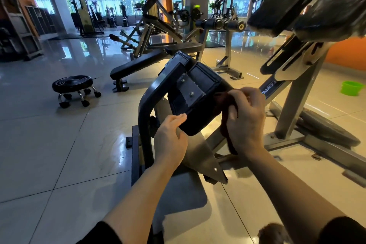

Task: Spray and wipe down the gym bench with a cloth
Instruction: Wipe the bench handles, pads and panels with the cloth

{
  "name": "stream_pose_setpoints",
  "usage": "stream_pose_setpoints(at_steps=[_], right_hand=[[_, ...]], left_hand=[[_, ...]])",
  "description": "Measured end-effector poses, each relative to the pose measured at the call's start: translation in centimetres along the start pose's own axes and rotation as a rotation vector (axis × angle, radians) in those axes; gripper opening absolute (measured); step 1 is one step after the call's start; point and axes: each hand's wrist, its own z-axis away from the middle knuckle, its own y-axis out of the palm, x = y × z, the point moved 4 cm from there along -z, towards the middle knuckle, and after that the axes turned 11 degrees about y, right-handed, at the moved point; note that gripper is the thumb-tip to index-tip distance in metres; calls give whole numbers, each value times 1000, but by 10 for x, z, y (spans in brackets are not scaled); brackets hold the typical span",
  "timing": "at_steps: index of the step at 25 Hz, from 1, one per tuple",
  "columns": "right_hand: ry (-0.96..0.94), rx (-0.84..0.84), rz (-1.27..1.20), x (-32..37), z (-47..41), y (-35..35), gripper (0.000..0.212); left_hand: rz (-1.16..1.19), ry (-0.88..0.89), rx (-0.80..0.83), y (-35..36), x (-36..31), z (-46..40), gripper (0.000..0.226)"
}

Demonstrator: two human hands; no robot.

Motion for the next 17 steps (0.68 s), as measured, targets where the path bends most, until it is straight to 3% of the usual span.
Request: stream_pose_setpoints(at_steps=[3,7,11,13,17], right_hand=[[16,55,-18,-3,12,20,25],[-323,375,20,-6,60,30,28],[-67,20,-113,-8,19,8,20],[-26,6,-107,-3,11,15,23],[-274,426,-91,0,64,50,23]], left_hand=[[-10,-8,-72,2,0,-3,43],[12,15,-102,1,0,-1,54],[50,-28,-33,-1,6,2,58],[44,-55,6,-1,5,5,60],[127,-123,34,-7,9,0,50]])
